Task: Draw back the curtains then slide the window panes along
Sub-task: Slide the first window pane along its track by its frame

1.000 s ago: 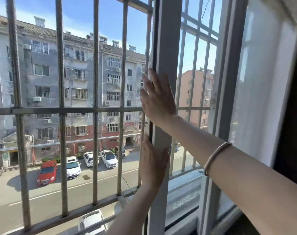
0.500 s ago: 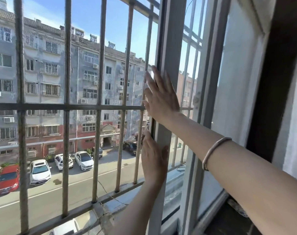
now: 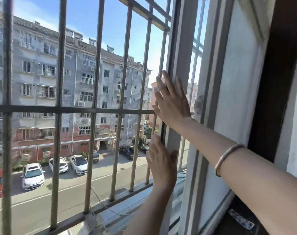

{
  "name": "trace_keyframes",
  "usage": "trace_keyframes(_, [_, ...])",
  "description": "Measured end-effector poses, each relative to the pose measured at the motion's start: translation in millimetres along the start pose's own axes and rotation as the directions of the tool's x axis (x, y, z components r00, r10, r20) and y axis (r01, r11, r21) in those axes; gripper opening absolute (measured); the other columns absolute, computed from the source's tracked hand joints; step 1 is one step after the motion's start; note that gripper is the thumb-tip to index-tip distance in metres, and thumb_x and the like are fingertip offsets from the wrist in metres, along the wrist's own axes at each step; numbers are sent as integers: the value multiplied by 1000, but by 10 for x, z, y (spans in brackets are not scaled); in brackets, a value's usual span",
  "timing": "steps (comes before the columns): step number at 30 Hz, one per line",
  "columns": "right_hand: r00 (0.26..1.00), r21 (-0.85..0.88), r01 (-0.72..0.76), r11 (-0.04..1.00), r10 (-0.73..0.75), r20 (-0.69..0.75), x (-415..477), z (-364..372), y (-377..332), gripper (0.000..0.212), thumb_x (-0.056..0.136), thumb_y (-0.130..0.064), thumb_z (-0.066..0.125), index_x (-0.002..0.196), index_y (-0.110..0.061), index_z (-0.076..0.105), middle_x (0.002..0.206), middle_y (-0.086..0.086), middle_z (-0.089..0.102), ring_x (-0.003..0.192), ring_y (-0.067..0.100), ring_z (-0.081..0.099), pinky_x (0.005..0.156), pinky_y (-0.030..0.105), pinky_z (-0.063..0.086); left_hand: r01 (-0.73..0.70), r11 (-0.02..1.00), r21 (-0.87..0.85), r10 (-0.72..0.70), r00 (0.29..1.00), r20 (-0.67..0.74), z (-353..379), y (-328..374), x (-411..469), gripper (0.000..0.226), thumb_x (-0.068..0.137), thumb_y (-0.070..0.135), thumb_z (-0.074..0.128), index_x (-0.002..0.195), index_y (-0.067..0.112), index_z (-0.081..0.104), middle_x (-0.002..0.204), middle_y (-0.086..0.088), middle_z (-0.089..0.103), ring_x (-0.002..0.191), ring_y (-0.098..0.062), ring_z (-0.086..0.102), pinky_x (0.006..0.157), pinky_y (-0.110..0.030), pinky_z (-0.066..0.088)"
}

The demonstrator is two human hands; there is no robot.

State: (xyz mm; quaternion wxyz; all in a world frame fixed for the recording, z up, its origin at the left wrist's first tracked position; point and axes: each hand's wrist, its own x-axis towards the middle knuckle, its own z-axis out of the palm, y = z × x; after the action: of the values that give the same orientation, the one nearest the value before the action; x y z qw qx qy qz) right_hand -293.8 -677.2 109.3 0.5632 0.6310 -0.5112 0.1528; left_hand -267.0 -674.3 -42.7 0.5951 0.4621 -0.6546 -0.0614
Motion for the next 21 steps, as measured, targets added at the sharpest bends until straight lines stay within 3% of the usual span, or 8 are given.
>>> trace_keyframes(6, [998,-117,15,993,-8,65,-15,153,125,59,93,-48,28,137,-9,30,155,9,1,141,30,-12,110,52,-9,69,997,41,-72,993,90,154,58,87,80,91,35,45,142,13,-13,155,-12,-5,142,-29,-4,114,-49,2])
trace_keyframes(10, [994,-150,17,989,0,112,-19,251,210,61,92,-51,27,138,-10,27,155,9,-4,140,28,-15,110,52,-8,44,998,39,-49,989,139,256,59,127,74,94,43,32,140,15,-18,155,-10,-14,143,-26,-7,114,-50,2])
trace_keyframes(13, [984,-183,25,983,8,177,-3,312,277,65,92,-54,26,141,-12,20,154,9,-10,139,29,-20,109,53,-11,66,998,-24,-61,980,189,331,94,166,76,85,58,13,140,16,-18,155,-8,-15,143,-25,-8,114,-48,0])
trace_keyframes(17, [964,-264,61,963,11,265,5,378,356,69,92,-56,22,144,-13,8,153,10,-18,137,29,-25,107,54,-15,87,992,-93,-65,975,214,432,103,219,74,92,49,28,141,17,-16,155,-7,-13,143,-24,-6,114,-44,2])
trace_keyframes(21, [946,-346,109,932,10,325,-4,413,400,68,93,-56,15,144,-13,0,152,11,-18,136,31,-26,107,54,-15,79,990,-113,-50,969,242,516,109,245,72,93,48,28,142,17,-15,155,-8,-14,143,-22,-8,115,-42,0])
